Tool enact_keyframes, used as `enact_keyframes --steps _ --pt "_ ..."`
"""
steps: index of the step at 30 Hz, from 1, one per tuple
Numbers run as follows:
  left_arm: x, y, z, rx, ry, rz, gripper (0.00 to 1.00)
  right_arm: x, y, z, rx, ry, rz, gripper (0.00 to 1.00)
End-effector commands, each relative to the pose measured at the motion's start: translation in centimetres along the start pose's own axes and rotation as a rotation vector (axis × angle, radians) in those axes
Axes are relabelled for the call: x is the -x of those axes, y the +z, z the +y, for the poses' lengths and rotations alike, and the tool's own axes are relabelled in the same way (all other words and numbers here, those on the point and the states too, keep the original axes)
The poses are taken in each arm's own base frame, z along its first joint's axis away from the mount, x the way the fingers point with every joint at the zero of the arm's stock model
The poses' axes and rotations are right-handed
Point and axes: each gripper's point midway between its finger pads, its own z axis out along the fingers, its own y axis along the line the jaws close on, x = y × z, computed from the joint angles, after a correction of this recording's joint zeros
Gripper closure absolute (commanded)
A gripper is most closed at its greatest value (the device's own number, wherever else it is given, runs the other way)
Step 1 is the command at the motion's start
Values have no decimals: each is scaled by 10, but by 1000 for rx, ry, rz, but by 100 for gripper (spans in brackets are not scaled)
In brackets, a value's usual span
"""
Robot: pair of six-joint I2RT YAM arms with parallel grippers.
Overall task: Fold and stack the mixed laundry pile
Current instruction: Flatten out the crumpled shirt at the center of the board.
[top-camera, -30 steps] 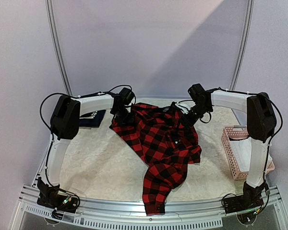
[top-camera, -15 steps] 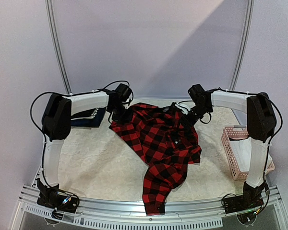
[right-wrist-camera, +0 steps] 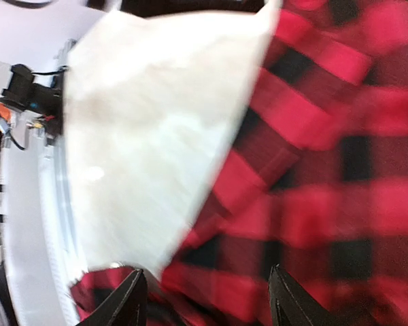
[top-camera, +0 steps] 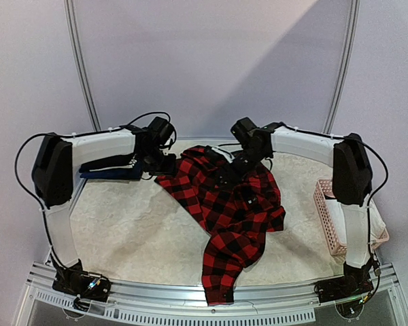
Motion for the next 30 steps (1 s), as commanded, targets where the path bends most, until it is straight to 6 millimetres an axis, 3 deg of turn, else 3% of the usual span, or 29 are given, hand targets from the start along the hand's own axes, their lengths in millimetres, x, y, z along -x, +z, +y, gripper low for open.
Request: enact_keyframes --steps 1,6,11,16,24,30 --pt "3 -65 4 -26 -38 -110 58 -14 54 15 92 166 97 38" --pt "-9 -119 12 -30 -40 -171 58 -28 84 -4 70 265 144 36" --pt "-22 -147 21 -17 -61 -211 57 -34 98 -17 50 290 167 35" --pt "-34 -158 29 -2 -69 -216 57 -33 113 -26 60 289 167 35" --pt "-47 -164 40 20 -76 -220 57 -10 135 -30 129 257 112 36" --pt "-52 -177 49 36 -80 -237 57 18 135 -2 183 156 39 36"
